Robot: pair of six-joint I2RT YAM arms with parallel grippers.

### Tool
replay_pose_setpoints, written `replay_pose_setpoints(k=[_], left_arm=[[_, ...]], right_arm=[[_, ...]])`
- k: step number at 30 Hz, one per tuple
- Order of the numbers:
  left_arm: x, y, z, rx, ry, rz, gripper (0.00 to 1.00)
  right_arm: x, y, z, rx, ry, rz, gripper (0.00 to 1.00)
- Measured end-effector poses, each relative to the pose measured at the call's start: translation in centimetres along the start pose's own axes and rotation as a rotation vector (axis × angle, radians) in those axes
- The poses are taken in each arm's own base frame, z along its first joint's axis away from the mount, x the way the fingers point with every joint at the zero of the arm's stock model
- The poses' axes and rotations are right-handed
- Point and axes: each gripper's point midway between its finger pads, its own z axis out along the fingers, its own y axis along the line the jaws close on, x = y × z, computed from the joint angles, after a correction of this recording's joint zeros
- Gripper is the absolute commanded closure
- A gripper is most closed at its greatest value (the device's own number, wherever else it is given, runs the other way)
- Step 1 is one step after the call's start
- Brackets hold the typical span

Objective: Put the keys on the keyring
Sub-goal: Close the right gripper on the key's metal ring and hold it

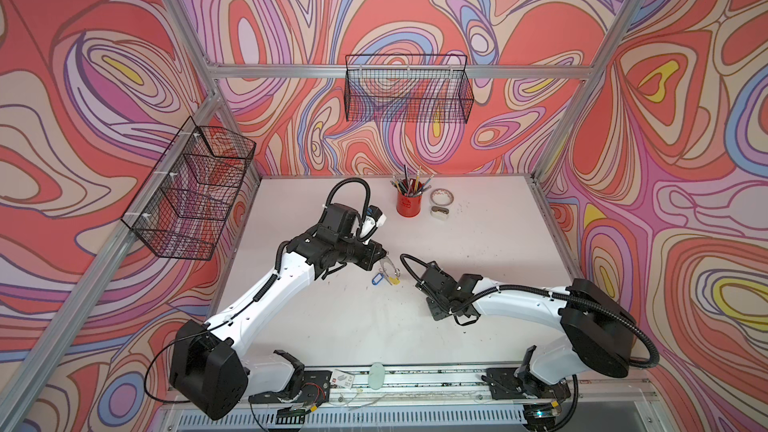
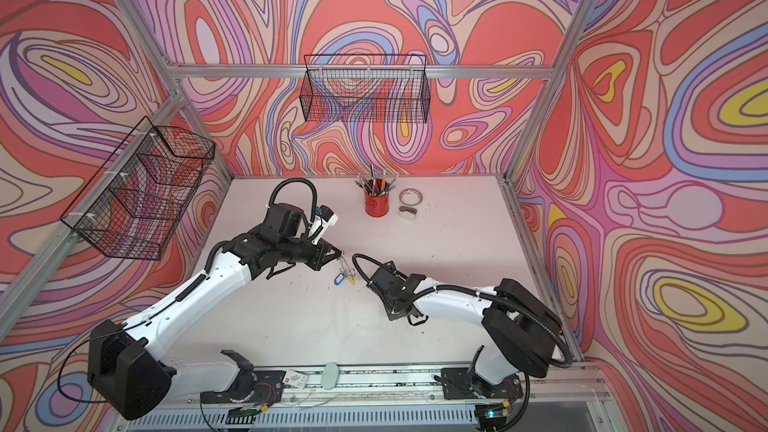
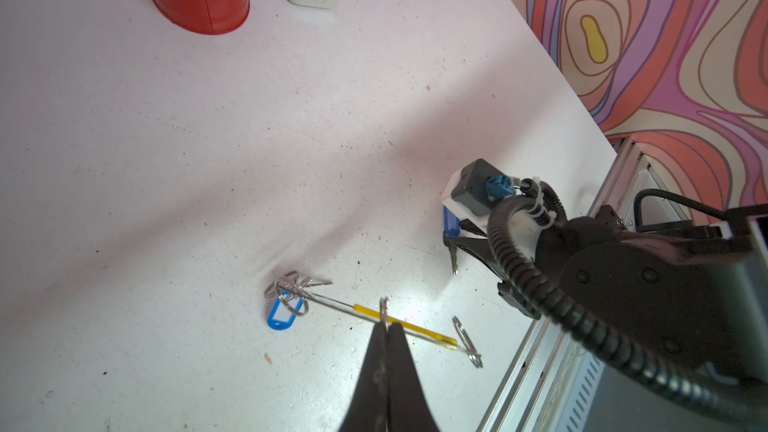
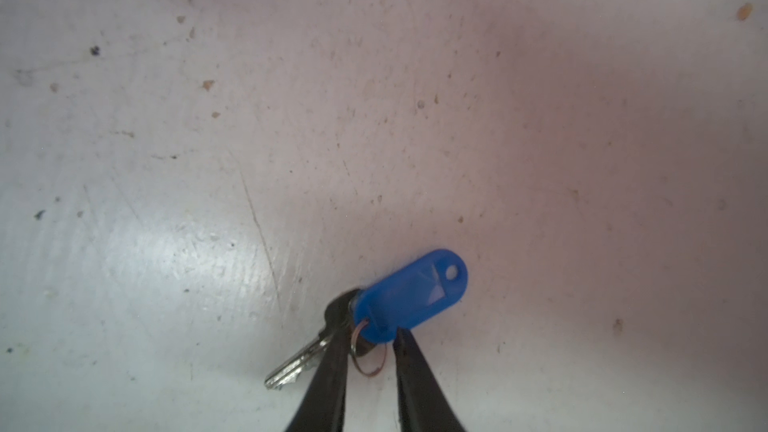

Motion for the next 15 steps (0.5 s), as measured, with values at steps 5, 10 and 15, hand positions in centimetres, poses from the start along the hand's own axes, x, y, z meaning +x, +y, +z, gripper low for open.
replay_pose_setpoints(k=[5,10,15], left_arm=[[0.01,0.01,0.01,0.000,0.000,0.000,1.00],[0.01,-0.03,0.01,0.002,0.001,-0.001,1.00],[0.01,-0.11,0.01,0.006,0.001,0.000,1.00]], right_arm=[[0.24,0.05,0.13,0.008,0.007,-0.011,0.74],[0.53,0.32,0.44,0.015,0.019,-0.027,0.78],[0.43,0.29,0.51,0.030,0.016,-0.030,0.84]])
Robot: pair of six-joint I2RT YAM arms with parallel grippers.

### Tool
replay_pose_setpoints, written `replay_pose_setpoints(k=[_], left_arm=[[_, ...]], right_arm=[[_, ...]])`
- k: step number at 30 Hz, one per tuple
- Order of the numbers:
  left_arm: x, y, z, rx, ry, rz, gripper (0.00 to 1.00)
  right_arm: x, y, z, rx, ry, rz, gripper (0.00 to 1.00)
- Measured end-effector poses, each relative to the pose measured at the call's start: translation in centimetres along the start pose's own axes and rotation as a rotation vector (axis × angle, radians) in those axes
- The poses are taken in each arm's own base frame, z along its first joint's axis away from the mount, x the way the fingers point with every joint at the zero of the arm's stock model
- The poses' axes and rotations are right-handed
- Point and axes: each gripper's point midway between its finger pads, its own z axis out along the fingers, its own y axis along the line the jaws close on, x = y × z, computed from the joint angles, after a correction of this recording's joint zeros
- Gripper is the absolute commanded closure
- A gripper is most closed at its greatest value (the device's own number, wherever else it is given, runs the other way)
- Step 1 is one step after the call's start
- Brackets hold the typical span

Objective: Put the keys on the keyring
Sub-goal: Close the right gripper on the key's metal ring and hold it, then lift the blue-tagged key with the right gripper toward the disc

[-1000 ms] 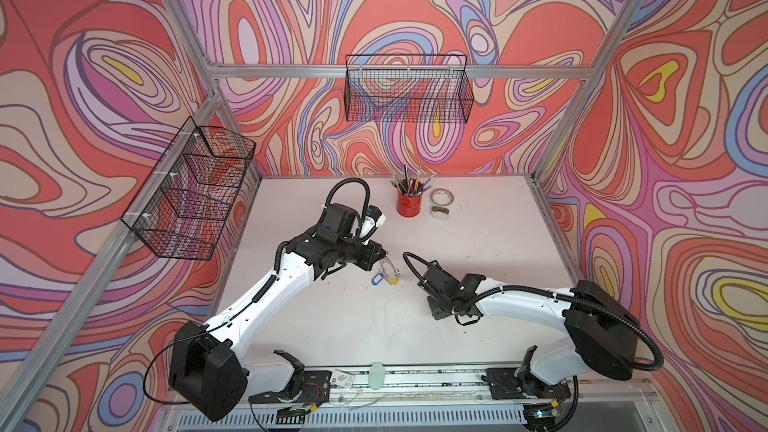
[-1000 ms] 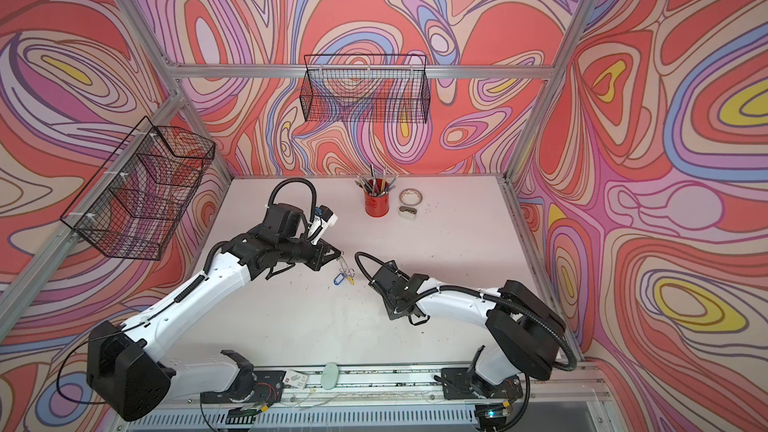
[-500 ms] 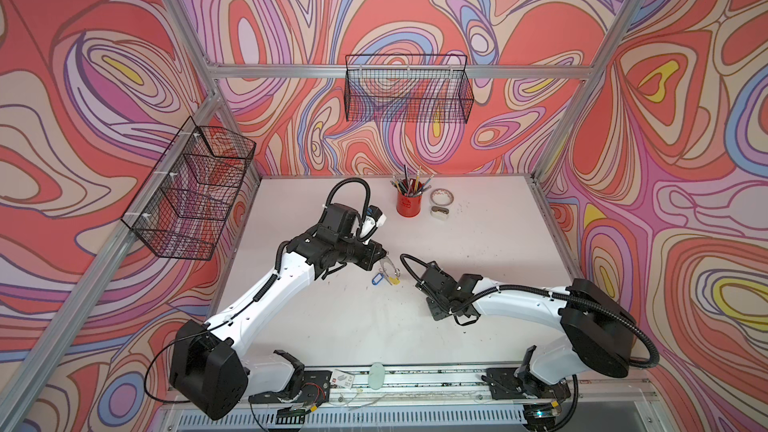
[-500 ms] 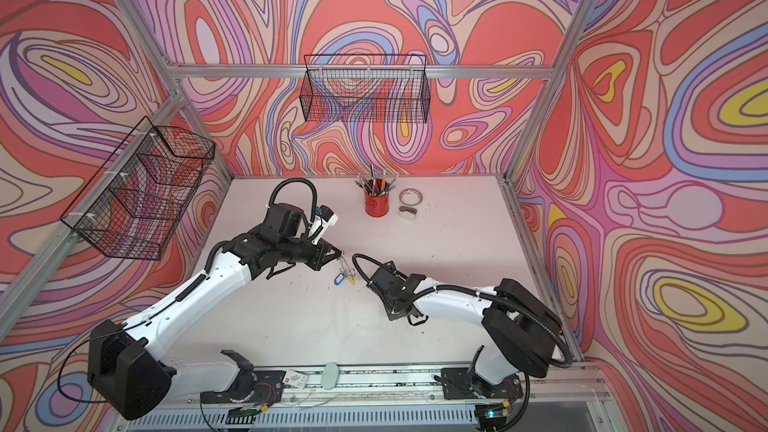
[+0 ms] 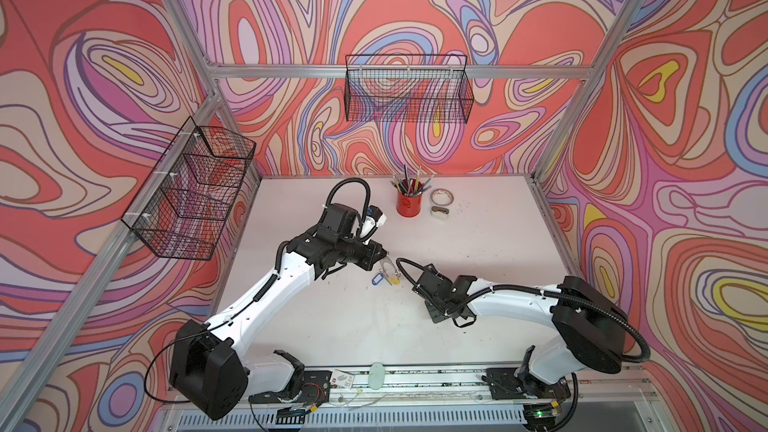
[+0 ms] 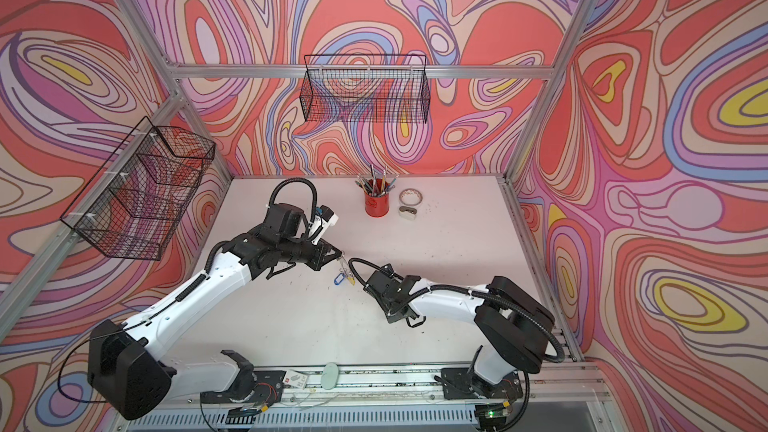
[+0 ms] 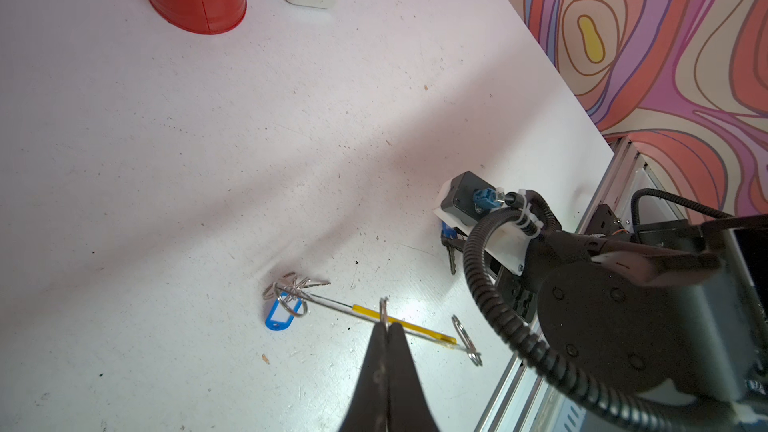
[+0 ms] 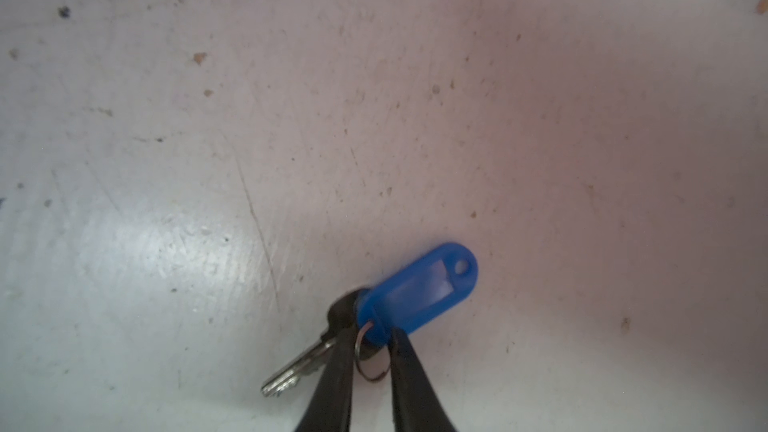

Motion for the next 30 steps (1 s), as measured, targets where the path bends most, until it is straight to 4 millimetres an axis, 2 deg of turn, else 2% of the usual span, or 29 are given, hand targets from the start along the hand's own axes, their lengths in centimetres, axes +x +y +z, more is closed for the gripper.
replay_pose_setpoints(k=[14,20,30], left_arm=[[0.2,0.1,0.1,0.000,0.002,-0.002,1.00],[0.1,0.1,0.1,-0.001,-0.001,0.001,1.00],[0.4,0.7,0.4,-0.024,-0.005,0.003,1.00]], right_arm=[[-0.4,-0.5,-0.1,0.028,-0.019,0.011,1.00],[-0.5,-0.5,-0.4,0.027,-0.028,0.013,1.00],[-2.9,-0.5,-1.4,0.038,-0.124,0.042,1.00]])
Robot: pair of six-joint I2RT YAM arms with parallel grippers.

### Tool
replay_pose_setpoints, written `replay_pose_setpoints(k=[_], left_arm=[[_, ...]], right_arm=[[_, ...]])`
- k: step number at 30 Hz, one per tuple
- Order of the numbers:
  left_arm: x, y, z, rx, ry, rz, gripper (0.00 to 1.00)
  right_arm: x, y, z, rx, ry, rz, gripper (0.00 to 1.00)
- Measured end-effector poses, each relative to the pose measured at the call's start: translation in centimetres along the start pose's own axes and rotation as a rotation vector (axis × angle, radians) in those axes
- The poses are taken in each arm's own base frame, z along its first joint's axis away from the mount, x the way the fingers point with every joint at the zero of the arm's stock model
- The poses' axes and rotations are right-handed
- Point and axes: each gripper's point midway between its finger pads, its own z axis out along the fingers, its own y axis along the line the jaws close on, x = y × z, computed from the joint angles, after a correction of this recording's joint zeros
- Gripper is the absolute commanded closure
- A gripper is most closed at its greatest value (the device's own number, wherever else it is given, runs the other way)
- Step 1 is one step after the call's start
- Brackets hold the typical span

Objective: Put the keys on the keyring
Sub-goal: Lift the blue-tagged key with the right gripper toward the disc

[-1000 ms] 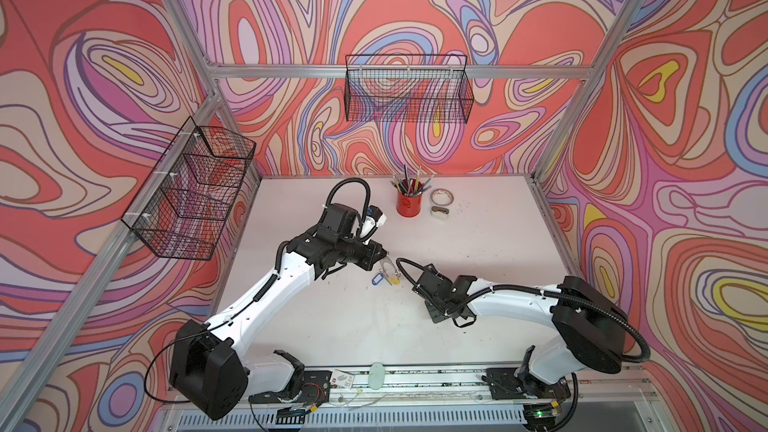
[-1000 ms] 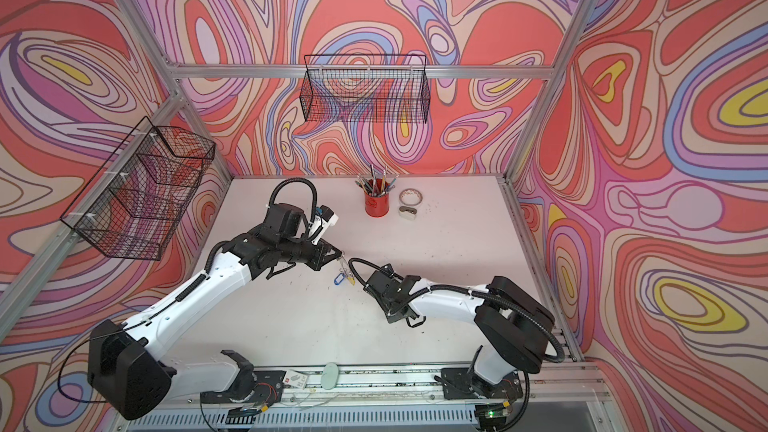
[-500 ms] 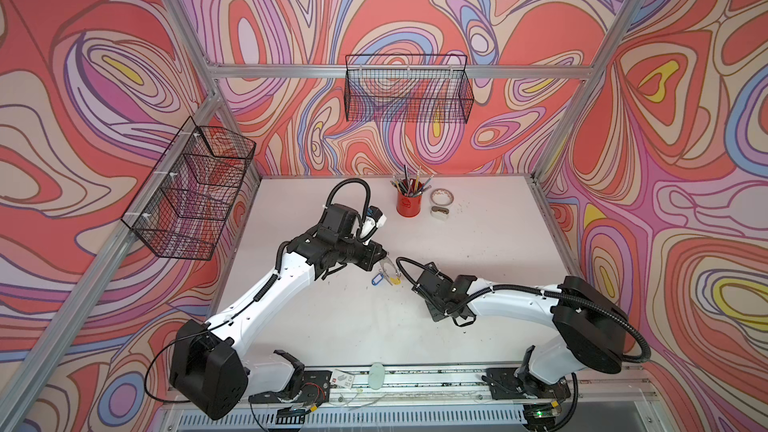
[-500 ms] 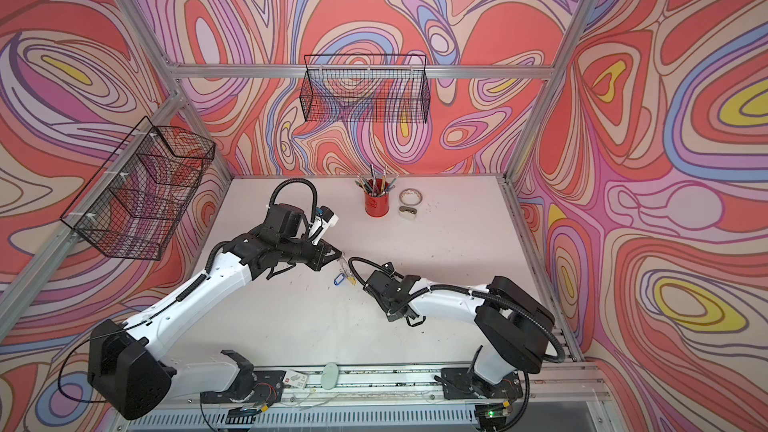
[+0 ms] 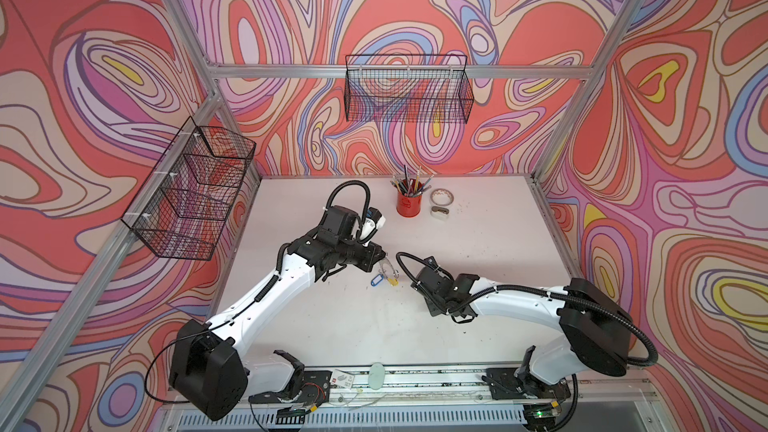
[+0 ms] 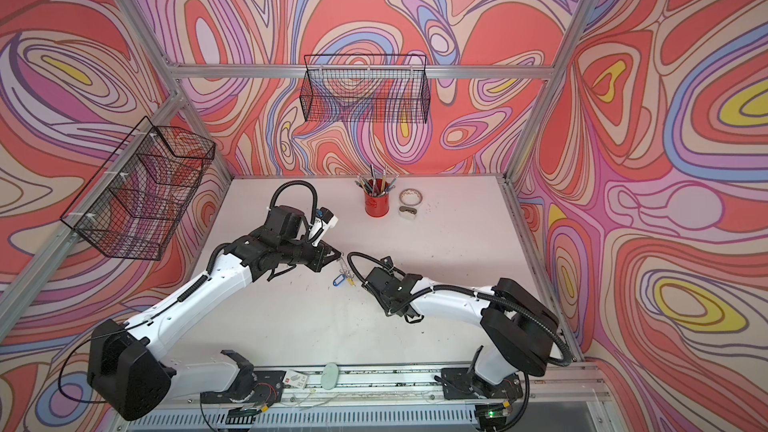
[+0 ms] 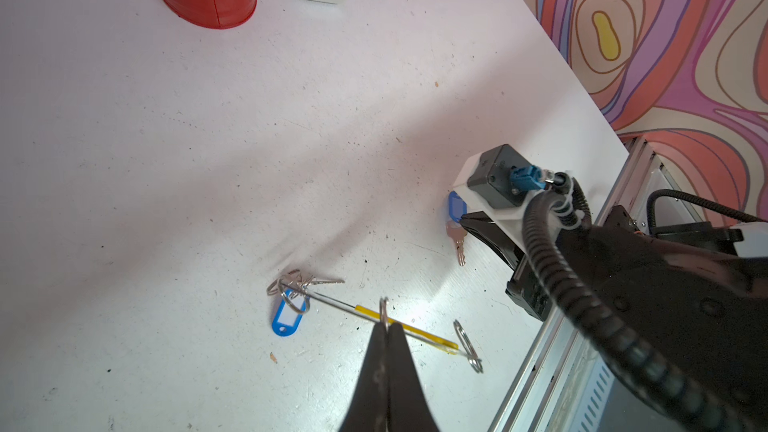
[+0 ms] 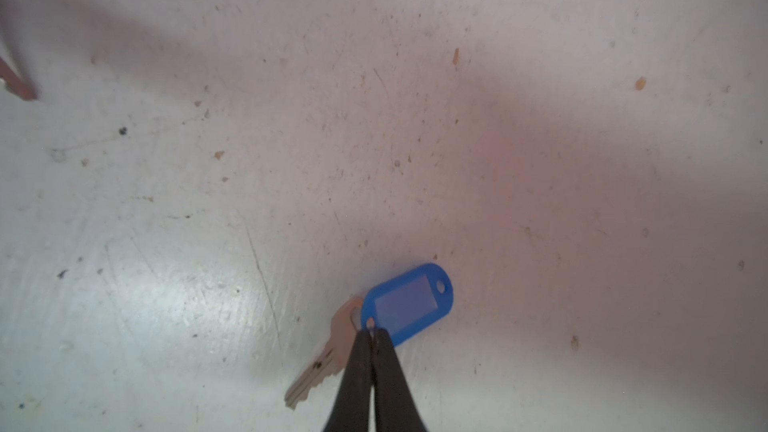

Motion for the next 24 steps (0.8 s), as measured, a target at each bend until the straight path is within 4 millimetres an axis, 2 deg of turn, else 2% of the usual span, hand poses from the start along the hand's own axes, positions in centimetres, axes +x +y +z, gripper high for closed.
replay_pose_setpoints(k=[8,14,20,24], left_arm=[[-0.4,-0.4,-1.0,-0.001,-0.051,0.050,1.00],[-0.7,-0.8,-2.0,-0.003,-0.111,0.098,1.00],[-0.4,-0.7,-1.9,-0.002,-0.145,0.137,1.00],[-0.1,-0.7,-2.1,0.001,-0.185,0.178,1.00]], right_arm=[[-3.6,-0.3,-2.4,-0.033,-0.188,0.050,1.00],[-5.3,-0.9,-2.9,-0.028,-0.328,0.066,1.00],[-6.5,-1.6,-4.6,-0.091,-0.561,0.093,1.00],[-8.1,-1.1,-5.9,-0.130,-0.685,0.081,1.00]])
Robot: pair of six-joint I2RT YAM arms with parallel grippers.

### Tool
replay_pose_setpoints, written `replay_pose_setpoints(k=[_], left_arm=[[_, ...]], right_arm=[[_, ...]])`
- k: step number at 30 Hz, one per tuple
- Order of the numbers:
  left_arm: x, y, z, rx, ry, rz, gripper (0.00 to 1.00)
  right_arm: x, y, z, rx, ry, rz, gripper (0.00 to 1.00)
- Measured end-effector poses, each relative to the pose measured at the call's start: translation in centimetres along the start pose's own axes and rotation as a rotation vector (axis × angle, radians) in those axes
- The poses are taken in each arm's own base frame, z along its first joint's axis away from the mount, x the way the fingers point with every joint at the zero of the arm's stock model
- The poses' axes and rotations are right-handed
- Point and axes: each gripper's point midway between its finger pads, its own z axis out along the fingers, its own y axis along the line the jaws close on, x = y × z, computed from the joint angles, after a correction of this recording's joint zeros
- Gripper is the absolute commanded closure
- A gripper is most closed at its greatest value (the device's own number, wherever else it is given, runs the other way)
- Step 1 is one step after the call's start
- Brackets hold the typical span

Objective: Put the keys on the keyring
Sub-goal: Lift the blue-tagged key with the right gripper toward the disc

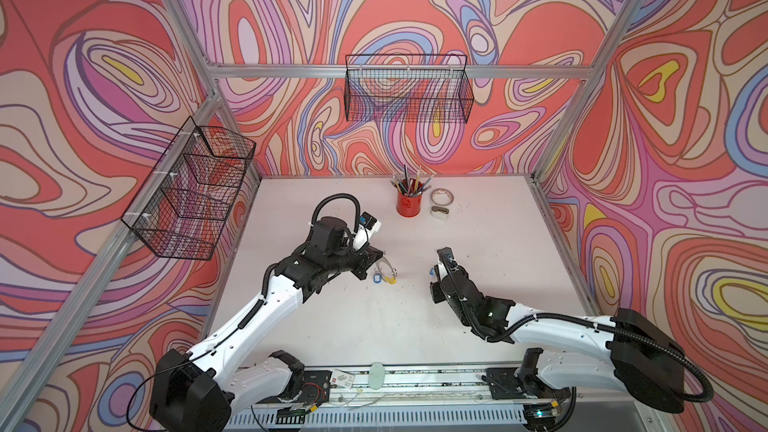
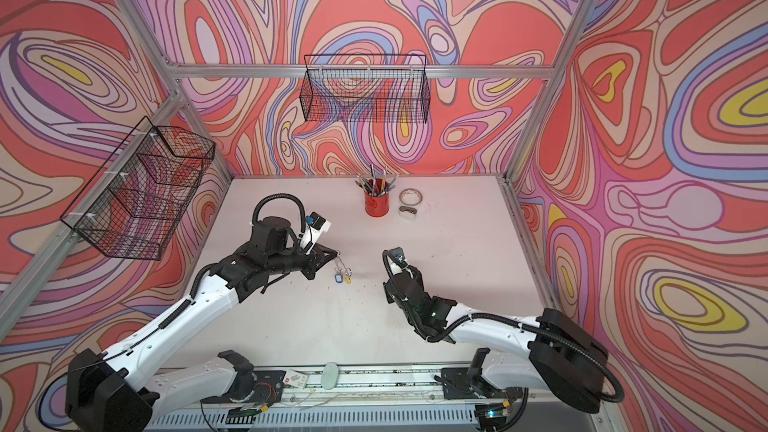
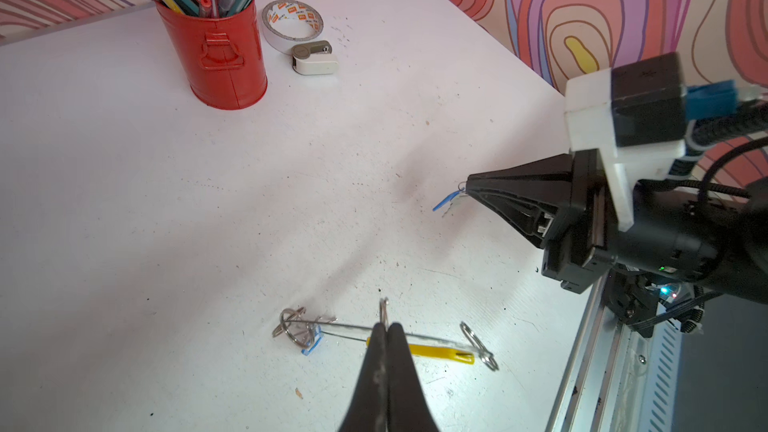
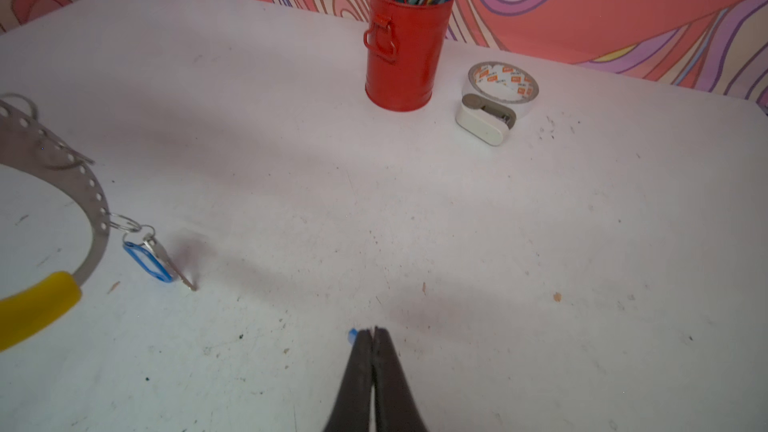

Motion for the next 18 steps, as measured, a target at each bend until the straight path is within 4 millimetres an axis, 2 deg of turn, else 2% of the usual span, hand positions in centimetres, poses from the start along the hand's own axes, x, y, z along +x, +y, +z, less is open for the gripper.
replay_pose_setpoints(k=[4,10,14,18], left_arm=[[0.1,-0.2,-0.3,0.005,-0.051,0.055,1.00],[0.2,-0.7,0.0,0.017,-0.076,0.114,1.00],[-0.2,-0.9,0.0,0.023,-0.093,0.137,1.00],[-0.4,-1.2,0.1,0.029,-0.100,0.150,1.00]], right_arm=[[-3.2,1.1,-0.4,-0.060,-0.127,0.008,1.00],[-6.8,2.4,-1.8,-0.216,-0.262,0.026,1.00],[-8.5,2.4,-2.1,-0.318,-0.307,0.045,1.00],[-8.9,3.1,-2.4,-0.420,-0.316,0.045,1.00]])
